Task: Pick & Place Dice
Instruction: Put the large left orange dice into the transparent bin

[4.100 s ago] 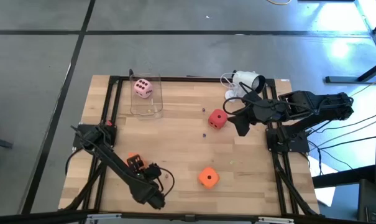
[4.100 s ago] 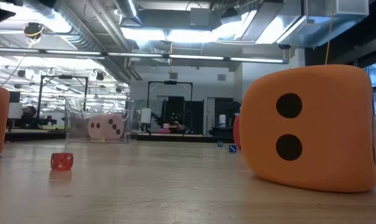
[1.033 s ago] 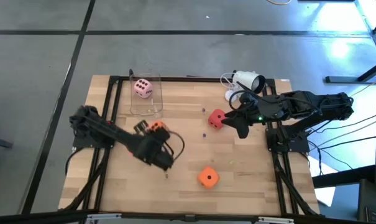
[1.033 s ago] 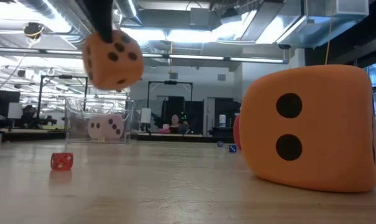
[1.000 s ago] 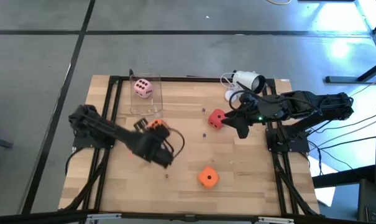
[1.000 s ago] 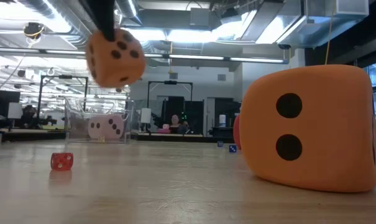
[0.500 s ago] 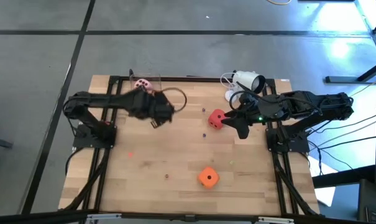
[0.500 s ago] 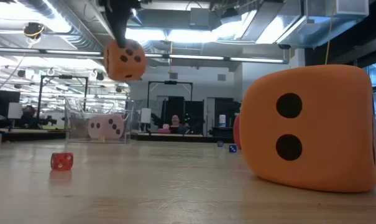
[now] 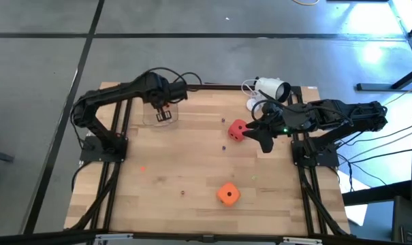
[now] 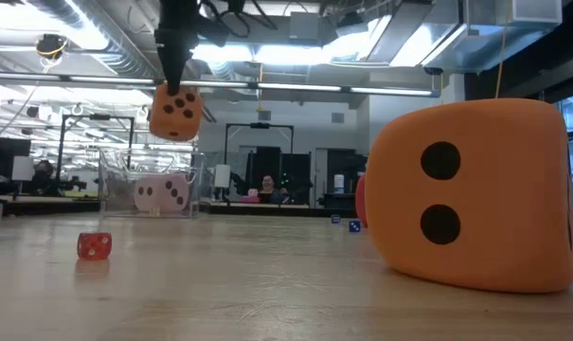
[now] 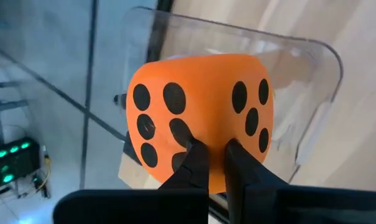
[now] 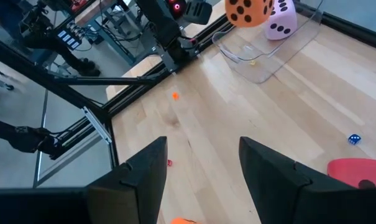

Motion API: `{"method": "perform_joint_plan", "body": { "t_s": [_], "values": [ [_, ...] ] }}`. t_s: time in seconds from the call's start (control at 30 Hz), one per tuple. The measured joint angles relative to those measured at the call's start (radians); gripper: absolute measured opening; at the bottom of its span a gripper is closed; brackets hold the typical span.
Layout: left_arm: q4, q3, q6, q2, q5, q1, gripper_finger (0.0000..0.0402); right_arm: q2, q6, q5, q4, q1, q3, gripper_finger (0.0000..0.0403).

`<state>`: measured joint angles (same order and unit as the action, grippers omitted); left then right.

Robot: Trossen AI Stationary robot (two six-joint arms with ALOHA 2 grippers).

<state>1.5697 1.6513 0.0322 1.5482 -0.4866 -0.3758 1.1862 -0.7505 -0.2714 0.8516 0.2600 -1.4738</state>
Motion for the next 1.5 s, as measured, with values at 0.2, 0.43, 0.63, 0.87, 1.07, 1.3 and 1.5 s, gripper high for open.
{"method": "perform_joint_plan", "body": {
  "t_s": [0.2, 0.43, 0.63, 0.87, 1.07, 1.3, 1.5],
  "values": [
    [-0.066, -0.065, -0.113, 0.0, 0.073, -0.056, 0.0, 0.0, 0.008, 0.0, 0.0, 0.0, 0.0, 0.02],
    [-0.199, -0.213, -0.176, 0.0, 0.094, -0.079, 0.0, 0.0, 0.012, 0.003, 0.0, 0.0, 0.0, 0.0201],
    [-0.305, -0.303, -0.186, 0.0, 0.099, -0.074, 0.0, 0.0, 0.011, 0.003, 0.0, 0.0, 0.0, 0.0201],
    [-0.403, -0.351, -0.186, 0.0, 0.094, -0.07, 0.0, 0.0, 0.01, 0.004, 0.0, 0.0, 0.0, 0.0201],
    [-0.475, -0.401, -0.215, 0.0, 0.089, -0.07, 0.0, 0.0, 0.0, 0.029, 0.0, 0.002, 0.0, 0.0201],
    [-0.524, -0.452, -0.212, 0.0, 0.09, -0.064, 0.0, 0.0, -0.016, 0.029, -0.001, 0.017, 0.0, 0.0201],
    [-0.53, -0.454, -0.2, 0.0, 0.087, -0.059, 0.0, 0.0, -0.002, 0.009, -0.009, 0.017, 0.0, 0.0201]
  ]
}}
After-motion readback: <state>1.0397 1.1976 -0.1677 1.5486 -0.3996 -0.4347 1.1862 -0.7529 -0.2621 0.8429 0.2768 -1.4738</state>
